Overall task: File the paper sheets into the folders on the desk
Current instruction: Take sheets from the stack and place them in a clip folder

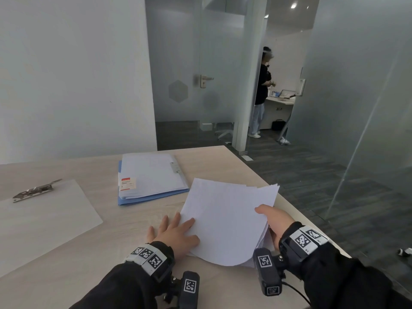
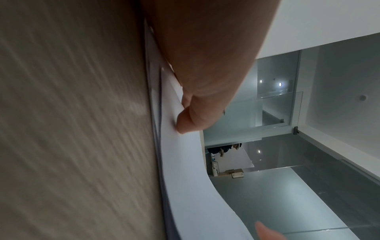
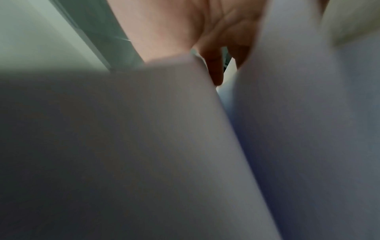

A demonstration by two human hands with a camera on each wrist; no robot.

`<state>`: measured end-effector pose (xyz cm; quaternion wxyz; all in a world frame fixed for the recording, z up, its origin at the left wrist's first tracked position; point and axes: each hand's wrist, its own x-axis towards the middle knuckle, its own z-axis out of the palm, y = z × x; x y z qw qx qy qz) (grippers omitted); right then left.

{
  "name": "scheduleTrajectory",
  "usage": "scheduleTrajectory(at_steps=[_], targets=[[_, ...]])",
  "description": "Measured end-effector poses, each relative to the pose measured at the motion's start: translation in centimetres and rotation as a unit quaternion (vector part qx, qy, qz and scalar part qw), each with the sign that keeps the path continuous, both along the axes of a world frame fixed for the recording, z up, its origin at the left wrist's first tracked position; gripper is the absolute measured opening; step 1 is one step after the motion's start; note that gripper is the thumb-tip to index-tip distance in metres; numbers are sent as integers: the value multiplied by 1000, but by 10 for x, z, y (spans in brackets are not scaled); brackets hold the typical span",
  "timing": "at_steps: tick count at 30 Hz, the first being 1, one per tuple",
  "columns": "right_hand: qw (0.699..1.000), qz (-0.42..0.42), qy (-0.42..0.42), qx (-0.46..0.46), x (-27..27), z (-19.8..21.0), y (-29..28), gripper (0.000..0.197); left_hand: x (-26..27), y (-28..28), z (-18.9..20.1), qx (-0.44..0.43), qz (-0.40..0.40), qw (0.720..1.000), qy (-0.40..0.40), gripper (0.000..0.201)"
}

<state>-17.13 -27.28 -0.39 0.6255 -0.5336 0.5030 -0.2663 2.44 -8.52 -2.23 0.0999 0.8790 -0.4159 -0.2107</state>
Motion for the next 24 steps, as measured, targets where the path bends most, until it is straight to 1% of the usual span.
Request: scheduleTrajectory(at_steps=[2, 5, 7, 9, 11, 13, 14, 16, 18, 21, 23, 24], targets=[[1000, -16, -9, 0, -1, -4, -3, 28, 0, 0, 0, 0, 1, 1000, 0, 71], [999, -13, 46, 11, -5, -12, -5, 29, 0, 0, 1, 3, -2, 1000, 0, 71], [997, 11, 78, 15, -8, -18, -7, 21, 0, -1, 2, 5, -5, 1000, -2, 71], [994, 35, 102, -6, -11, -25, -13, 16, 0, -1, 2, 5, -5, 1000, -3, 71], [991, 52, 122, -34, -16, -27, -19, 21, 0, -1, 1, 6, -2, 1000, -7, 71], [989, 54, 129, -53, -23, -25, -22, 15, -1, -1, 0, 11, -2, 1000, -10, 72], [989, 46, 131, -55, -28, -22, -21, 16, -1, -1, 0, 15, -4, 1000, -10, 72], [991, 26, 117, -58, -40, -16, -16, 22, 0, -2, 0, 20, -7, 1000, -12, 71], [993, 16, 90, -71, -50, -13, -9, 11, -1, -2, 2, 18, -6, 1000, -15, 70], [996, -3, 29, -85, -61, -6, 7, 16, -1, -2, 3, 5, -1, 1000, -3, 67], [995, -6, -26, -91, -66, -1, 15, 20, 1, -1, 5, -36, 23, 999, 20, 63], [994, -6, -55, -94, -68, 3, 18, 21, 2, 0, 7, -80, 45, 995, 38, 60]])
